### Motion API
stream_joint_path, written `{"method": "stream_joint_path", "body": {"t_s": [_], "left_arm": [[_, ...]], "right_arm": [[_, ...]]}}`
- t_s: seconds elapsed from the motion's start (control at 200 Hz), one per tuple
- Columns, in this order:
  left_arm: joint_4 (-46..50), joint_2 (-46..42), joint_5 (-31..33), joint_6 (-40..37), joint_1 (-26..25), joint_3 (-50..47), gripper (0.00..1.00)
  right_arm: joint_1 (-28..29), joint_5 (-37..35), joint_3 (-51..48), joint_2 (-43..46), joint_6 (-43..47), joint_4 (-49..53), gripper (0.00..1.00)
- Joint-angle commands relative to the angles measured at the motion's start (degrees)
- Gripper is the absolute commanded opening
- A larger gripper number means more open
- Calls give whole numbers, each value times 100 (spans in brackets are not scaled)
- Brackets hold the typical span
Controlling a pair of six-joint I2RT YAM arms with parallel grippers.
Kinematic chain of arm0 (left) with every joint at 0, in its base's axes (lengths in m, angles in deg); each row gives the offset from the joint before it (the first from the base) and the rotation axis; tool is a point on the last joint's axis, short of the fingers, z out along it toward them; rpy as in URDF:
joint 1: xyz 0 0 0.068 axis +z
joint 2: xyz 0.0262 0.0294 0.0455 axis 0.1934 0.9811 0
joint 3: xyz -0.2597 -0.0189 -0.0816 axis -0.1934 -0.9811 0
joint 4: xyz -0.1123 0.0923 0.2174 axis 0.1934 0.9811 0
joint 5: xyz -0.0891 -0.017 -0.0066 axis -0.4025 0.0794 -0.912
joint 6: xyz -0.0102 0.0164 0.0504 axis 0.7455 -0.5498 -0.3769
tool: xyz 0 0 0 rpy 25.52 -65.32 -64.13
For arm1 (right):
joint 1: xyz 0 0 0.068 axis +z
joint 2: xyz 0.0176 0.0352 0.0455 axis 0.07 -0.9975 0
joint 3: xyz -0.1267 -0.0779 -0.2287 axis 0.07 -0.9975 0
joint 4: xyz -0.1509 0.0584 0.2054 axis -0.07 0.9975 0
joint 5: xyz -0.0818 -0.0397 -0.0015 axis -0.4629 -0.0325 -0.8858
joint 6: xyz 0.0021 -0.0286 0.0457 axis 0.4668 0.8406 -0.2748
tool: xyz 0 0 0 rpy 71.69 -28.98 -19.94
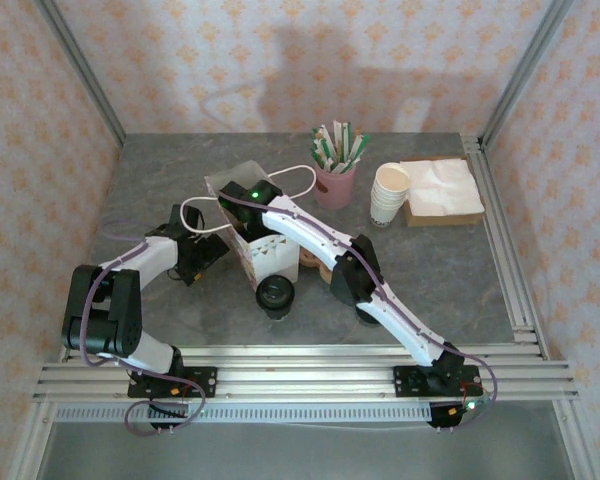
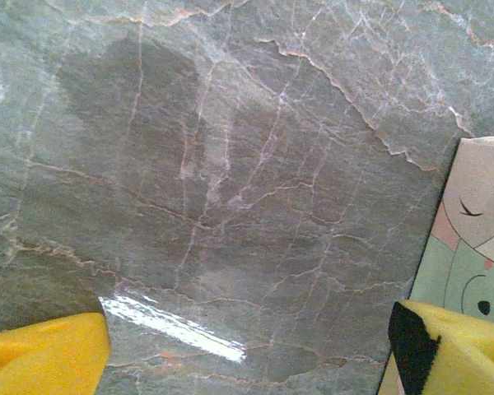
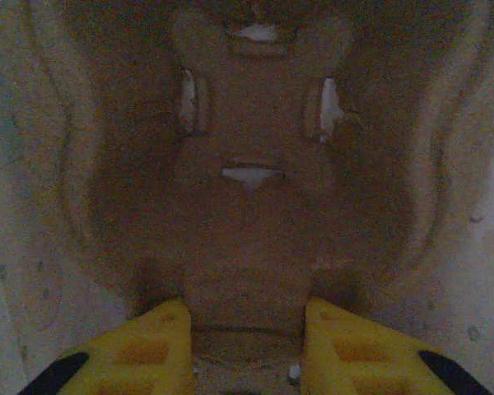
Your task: Pack the takeout coffee
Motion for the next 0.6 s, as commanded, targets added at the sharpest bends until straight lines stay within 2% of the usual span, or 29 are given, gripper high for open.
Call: {"method": "stream_joint_path", "body": {"t_s": [0.0,0.125,0.34,0.596], "left_arm": [[-398,244,-637,-36,-189,0,90],[-390,236,-628,-45,-191,7,90],[-347,198,-591,-45,-189,14,90],[-334,126,-582,-35,-194,-46,90]], "right_arm": [[-49,-4,-70,-288,25,249,29],[-62,-2,-99,-310,24,272,30],[-74,-54,-38,-194,-76,208,36],[-83,-204,-33,431,-380,-249,56]]}}
